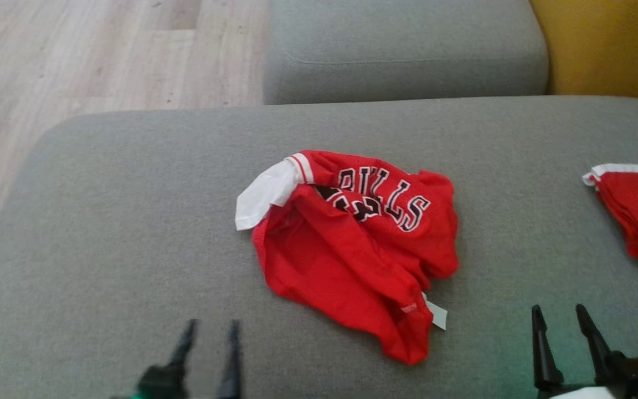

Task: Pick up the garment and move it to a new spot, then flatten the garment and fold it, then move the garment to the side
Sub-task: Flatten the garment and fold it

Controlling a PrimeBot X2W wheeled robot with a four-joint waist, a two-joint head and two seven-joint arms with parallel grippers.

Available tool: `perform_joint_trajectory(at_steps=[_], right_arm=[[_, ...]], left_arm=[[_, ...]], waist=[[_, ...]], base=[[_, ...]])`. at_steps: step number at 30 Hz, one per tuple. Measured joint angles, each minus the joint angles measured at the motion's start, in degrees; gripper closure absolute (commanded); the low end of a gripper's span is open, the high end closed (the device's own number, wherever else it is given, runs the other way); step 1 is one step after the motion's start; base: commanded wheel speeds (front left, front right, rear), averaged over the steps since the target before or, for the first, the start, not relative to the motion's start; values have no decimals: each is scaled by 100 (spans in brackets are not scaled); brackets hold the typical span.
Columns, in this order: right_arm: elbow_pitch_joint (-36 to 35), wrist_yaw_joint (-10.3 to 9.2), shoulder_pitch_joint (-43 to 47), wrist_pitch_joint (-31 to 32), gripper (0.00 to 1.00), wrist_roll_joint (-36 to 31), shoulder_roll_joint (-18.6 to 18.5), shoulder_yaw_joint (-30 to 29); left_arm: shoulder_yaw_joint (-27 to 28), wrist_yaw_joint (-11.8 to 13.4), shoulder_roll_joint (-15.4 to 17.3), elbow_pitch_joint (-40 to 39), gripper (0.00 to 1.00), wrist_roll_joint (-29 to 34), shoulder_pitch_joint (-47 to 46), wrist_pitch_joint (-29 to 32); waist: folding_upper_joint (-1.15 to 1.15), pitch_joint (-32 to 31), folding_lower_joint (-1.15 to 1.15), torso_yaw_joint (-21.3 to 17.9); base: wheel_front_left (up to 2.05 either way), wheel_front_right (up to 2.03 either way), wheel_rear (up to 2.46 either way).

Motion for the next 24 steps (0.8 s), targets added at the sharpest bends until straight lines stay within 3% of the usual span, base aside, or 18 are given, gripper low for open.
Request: perform_joint_trajectory(at_steps=[6,14,24], right_arm=[[-94,0,-166,0,0,-1,1,158],[-176,0,-515,0,0,48,0,508],[-143,0,-716,0,0,138,-2,624]], left_arm=[[-1147,-275,-130,-75,0,-224,-827,669],[-3055,-328,-148,164,0,-1648,-2094,1586],[-3914,338,-152,1371,0,-2663,-3039,1606]], waist=[[0,139,0,-282],[0,458,0,-745],[0,725,0,-1270]], base=[[0,0,0],[0,0,0],[0,0,0]])
